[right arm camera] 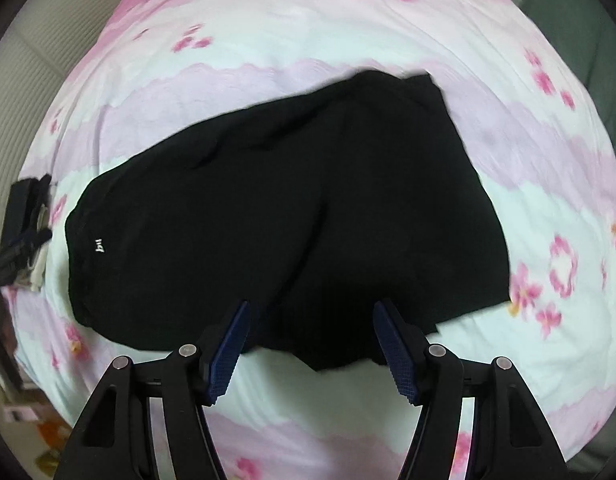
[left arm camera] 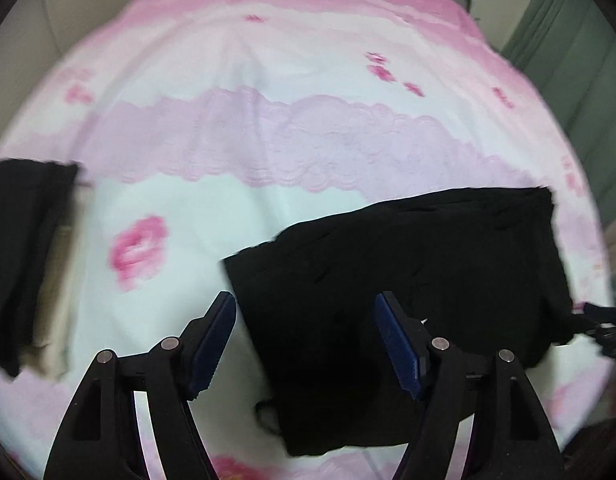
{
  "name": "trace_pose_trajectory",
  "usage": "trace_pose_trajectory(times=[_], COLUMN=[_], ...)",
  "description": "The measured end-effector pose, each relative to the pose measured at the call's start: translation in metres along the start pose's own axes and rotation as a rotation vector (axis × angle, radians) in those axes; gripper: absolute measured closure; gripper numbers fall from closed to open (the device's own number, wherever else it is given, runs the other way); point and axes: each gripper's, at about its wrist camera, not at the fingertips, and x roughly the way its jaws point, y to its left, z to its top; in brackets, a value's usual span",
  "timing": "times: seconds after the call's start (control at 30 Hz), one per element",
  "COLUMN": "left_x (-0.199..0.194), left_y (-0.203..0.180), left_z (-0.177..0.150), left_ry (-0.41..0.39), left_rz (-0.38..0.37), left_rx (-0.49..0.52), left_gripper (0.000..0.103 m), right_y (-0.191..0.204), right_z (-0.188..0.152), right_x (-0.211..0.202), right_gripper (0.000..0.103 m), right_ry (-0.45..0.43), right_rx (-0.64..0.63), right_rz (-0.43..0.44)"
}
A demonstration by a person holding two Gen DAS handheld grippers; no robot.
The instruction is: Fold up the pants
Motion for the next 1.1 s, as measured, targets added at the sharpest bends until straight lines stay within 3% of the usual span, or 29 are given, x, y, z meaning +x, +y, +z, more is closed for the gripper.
trace_pose_trajectory(times=[0.17, 0.2, 0.33, 0.57, 0.73, 1.0, 1.03, 1.07, 1.1], left_x=[0.027, 0.029, 0.032, 0.047, 0.038, 0.068, 0.072, 0.075, 0.076], left_y=[0.027, 0.031, 0.048, 0.056, 0.059, 0.067, 0.068, 0.067, 0.067], left_z=[0.003, 0.001, -0.009, -0.008, 0.002, 0.014, 0.015, 0.015, 0.016], left_ry=[0.096, 0.108, 0.132, 0.173, 0.11, 0.126, 0.126, 0.127, 0.124], left_rz=[-0.091, -0.113, -0.173, -0.215, -0.311, -0.401, -0.408, -0.406, -0.403], left_rx=[-0.103, -0.13, -0.194, -0.18, -0.191, -0.288, -0.306, -0.327, -0.344], left_gripper=[0.061, 0.063, 0.063, 0.063, 0.068, 0.068, 0.07, 0.079, 0.079], right_y=[0.043, 0.048, 0.07, 0.083, 0.092, 0.101, 0.102, 0.104, 0.106], right_z=[0.016, 0.017, 0.023, 0.02, 0.02, 0.018, 0.018, 0.018, 0.018], right_x=[0.003, 0.002, 0.004, 0.014, 0.012, 0.013, 0.013, 0.013, 0.014], right_gripper=[0.038, 0.038, 0.038, 0.038, 0.038, 0.038, 0.038, 0.038, 0.038], right_ry=[-0.016, -0.019, -0.014, 0.036, 0.033, 0.052, 0.053, 0.056, 0.059], right_rx=[-0.019, -0.02, -0.036, -0.027, -0.041, -0.058, -0.062, -0.069, -0.074], right_rz=[0.062, 0.074, 0.078, 0.087, 0.075, 0.073, 0.072, 0.071, 0.07])
